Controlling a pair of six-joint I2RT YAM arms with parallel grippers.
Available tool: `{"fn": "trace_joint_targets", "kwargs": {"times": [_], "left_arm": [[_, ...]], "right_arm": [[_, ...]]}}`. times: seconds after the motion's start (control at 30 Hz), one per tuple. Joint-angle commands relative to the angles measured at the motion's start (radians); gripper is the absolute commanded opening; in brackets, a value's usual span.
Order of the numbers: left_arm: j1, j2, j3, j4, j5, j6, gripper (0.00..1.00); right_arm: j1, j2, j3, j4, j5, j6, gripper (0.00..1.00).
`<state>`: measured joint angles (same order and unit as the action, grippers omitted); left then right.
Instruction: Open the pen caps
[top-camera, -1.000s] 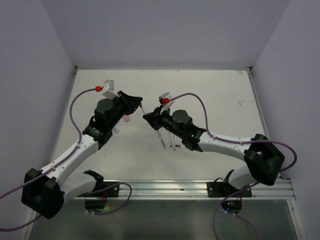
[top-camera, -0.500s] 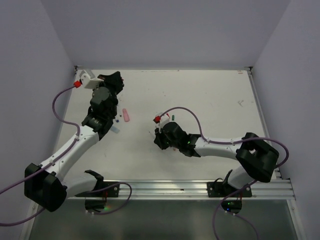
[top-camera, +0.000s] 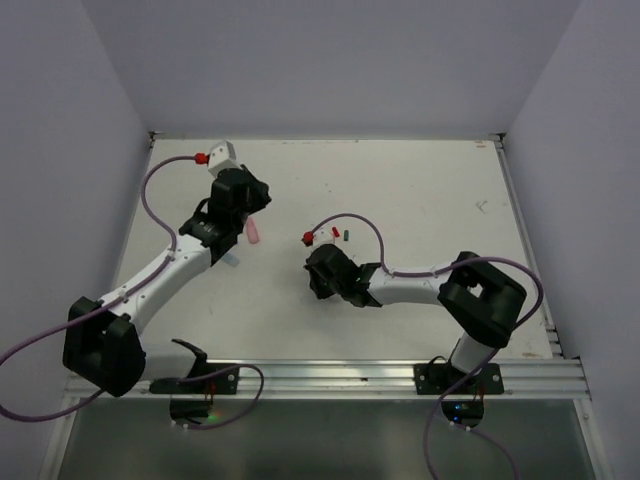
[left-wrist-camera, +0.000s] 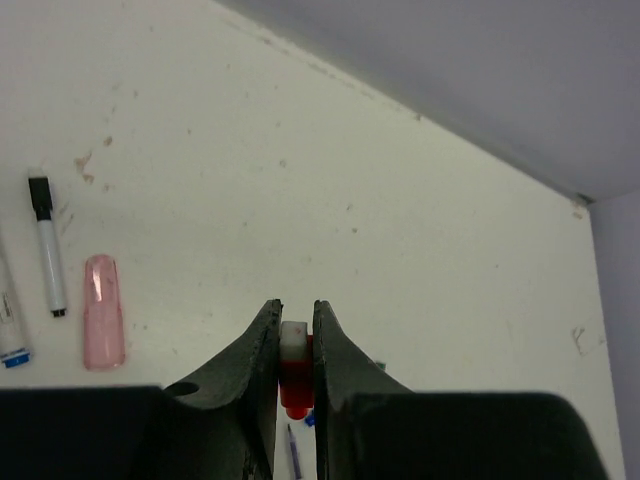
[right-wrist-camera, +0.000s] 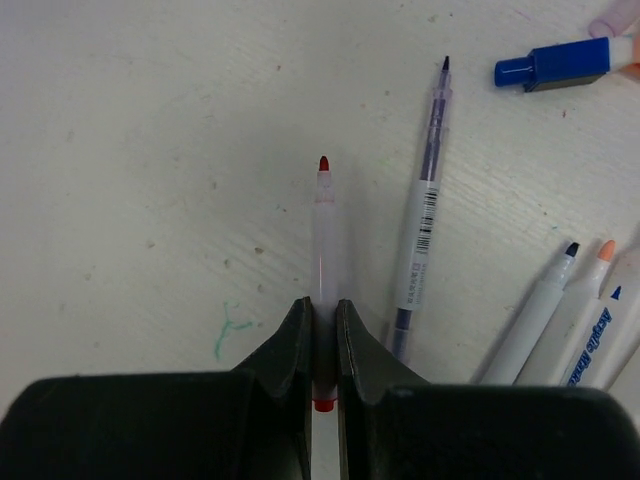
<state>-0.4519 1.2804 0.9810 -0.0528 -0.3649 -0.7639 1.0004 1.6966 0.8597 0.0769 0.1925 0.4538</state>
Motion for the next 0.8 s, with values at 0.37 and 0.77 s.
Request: {"fn": "trace_joint_targets", "kwargs": {"times": [0.37,0.77], "left_arm": [[-0.004,0.319,0.034,-0.116,0.405,0.005,0.12],[-0.047,0.536,0.137,-0.094,0.448,-0.034,0.19]], "right_arm": [[-0.106,0.046,0.033,-0.167,0.174,0.200,0.01],[-0.111,0.057,0.025,-0.098,0.081,0.160,0.22]]}}
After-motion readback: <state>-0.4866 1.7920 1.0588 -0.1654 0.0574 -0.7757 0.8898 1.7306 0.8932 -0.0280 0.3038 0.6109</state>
